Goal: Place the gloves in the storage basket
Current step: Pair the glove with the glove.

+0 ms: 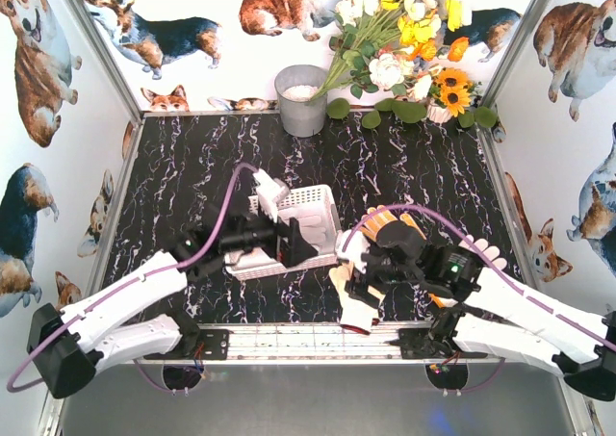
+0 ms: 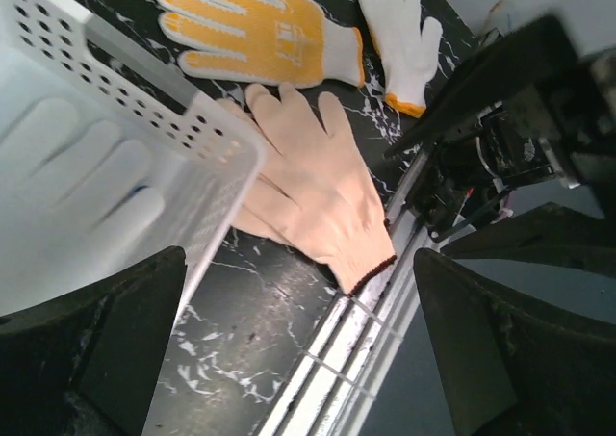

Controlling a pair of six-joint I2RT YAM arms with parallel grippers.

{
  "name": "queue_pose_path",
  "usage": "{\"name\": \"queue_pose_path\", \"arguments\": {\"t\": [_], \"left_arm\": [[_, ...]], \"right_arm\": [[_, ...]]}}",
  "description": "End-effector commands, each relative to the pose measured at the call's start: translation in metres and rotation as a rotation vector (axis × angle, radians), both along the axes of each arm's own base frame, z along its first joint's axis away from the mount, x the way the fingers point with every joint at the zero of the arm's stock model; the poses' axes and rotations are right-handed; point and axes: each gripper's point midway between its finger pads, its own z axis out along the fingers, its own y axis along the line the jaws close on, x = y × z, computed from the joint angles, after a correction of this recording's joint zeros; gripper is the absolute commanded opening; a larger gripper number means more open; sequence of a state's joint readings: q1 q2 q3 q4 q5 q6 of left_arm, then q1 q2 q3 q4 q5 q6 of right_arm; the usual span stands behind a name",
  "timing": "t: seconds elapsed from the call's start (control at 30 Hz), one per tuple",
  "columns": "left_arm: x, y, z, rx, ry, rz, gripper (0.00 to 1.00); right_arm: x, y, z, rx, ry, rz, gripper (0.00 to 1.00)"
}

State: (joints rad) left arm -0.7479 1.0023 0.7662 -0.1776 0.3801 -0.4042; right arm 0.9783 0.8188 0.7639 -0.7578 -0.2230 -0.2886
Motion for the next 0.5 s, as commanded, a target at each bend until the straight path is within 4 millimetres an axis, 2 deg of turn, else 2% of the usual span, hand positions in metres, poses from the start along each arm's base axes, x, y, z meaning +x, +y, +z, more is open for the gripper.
{"name": "queue_pose_path", "arguments": {"t": [0.0, 0.07, 0.13, 0.23, 0.37, 0.47], "left_arm": [[-0.007, -0.012, -0.008, -0.059, 0.075, 0.146, 0.96], [-0.016, -0.020, -0.013, -0.091, 0.115, 0.185, 0.95], [-0.025, -0.029, -0.020, -0.121, 0.159, 0.215, 0.92], [-0.038, -0.041, -0.033, -0.114, 0.211, 0.256, 0.87], [-0.052, -0.052, -0.053, -0.078, 0.274, 0.308, 0.73], [-0.057, -0.059, -0.069, -0.075, 0.324, 0.341, 0.66]], "right_arm": [[0.005, 0.029, 0.067, 0.252, 0.046, -0.113, 0.81], [0.004, 0.029, 0.074, 0.290, 0.078, -0.164, 0.82], [0.018, 0.019, 0.074, 0.307, 0.096, -0.331, 0.82], [0.037, -0.009, 0.057, 0.259, 0.122, -0.610, 0.82], [0.038, -0.030, 0.037, 0.209, 0.248, -0.813, 0.81], [0.045, -0.049, 0.020, 0.214, 0.316, -0.988, 0.79]]}}
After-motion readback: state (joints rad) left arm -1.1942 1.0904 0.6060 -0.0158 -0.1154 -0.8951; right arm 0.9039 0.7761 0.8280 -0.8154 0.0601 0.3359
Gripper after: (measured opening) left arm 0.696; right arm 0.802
